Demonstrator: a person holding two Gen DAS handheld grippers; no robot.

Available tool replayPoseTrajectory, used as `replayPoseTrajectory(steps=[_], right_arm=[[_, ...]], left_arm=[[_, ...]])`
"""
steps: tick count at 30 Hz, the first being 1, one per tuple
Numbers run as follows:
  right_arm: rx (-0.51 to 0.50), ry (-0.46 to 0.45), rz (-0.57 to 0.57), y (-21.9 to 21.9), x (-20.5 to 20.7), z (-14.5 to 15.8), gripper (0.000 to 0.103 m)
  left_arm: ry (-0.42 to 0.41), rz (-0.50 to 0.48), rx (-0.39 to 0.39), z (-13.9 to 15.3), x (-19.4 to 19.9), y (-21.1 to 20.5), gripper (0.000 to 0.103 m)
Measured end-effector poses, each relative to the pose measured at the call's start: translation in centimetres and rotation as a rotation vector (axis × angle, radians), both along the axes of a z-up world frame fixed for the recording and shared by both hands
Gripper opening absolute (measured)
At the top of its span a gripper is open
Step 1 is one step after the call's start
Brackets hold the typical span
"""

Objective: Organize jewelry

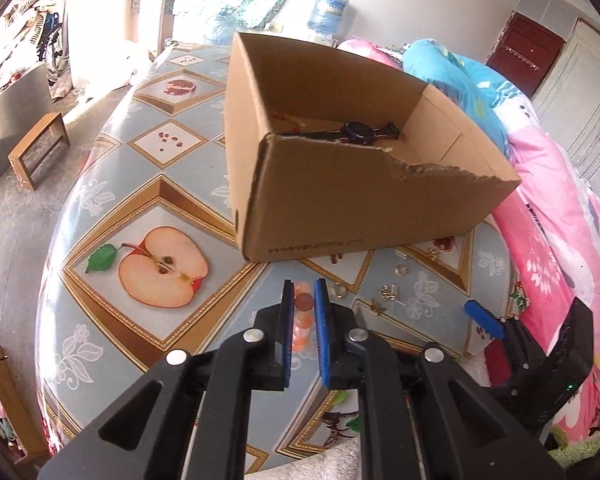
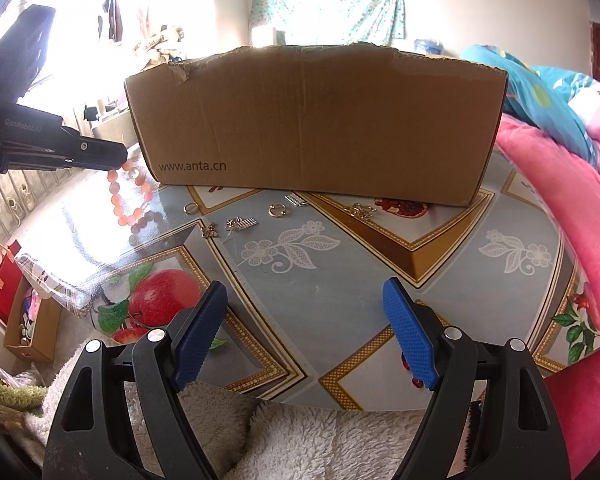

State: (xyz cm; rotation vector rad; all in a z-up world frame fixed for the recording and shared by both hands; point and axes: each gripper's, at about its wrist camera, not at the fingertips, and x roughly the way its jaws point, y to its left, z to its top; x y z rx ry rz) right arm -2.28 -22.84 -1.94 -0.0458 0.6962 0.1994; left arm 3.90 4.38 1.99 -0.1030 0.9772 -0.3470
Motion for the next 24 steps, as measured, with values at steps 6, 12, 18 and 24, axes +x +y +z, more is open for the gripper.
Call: replayPoseTrajectory(steps=[6, 12, 18, 24], right_arm=[[0.000, 0.000, -0.001, 0.0, 0.0, 0.0, 0.076], [-0.003, 0.001, 0.000, 0.1, 0.1, 0.1, 0.079], [-0.004, 0.002, 0.000, 0.1, 0.2, 0.1, 0.079], [-0.007, 0.004, -0.001, 0.2, 0.2, 0.0, 0.079]], left_arm=[[0.038, 0.076, 0.043, -1.8, 0.4, 1.5, 0.022], [-0.015, 0.032, 0.067, -1.4, 0.1, 0.3, 0.023], [-0.061, -0.051, 0.024, -0.5, 0.2, -2.0, 0.023], [-0.105, -0.194, -0.076, 1.1, 0.9, -5.7, 0.023]])
